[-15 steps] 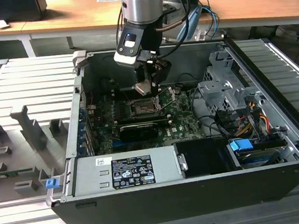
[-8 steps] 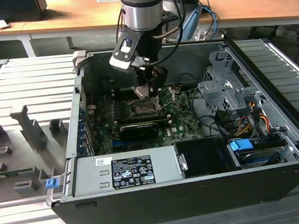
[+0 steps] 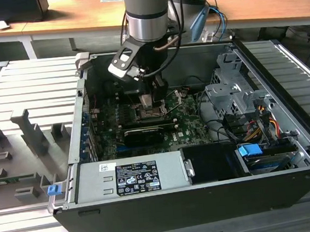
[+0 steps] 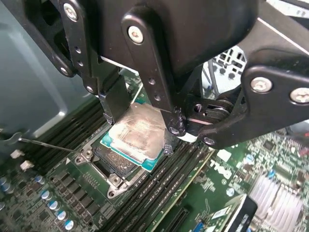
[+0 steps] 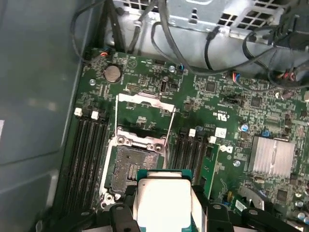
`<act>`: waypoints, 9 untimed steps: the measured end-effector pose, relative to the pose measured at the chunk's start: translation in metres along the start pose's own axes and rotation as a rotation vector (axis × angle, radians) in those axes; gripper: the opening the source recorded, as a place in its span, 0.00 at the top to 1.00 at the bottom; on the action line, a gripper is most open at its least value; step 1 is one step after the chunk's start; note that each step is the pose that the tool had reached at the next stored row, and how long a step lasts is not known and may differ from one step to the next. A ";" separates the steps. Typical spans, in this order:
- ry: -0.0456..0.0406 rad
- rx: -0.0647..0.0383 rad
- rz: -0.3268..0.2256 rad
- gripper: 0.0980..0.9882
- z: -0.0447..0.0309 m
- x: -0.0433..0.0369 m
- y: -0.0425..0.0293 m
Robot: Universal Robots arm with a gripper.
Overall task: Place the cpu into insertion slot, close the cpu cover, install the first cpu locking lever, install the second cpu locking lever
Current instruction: 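Place the cpu into insertion slot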
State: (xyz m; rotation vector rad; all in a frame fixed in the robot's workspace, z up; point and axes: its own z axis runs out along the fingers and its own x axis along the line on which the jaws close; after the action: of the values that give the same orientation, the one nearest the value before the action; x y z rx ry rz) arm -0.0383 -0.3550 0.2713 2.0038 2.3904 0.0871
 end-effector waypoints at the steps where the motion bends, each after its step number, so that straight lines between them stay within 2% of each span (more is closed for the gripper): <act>1: -0.0004 0.001 0.012 0.52 0.0023 0.0002 -0.0001; 3: -0.0005 0.007 0.022 0.52 0.0077 0.0037 0.0002; 9: 0.0000 0.010 0.027 0.52 0.0204 0.0166 0.0019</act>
State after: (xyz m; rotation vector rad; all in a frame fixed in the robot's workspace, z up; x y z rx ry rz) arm -0.0383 -0.3378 0.2513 2.0405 2.3690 0.0758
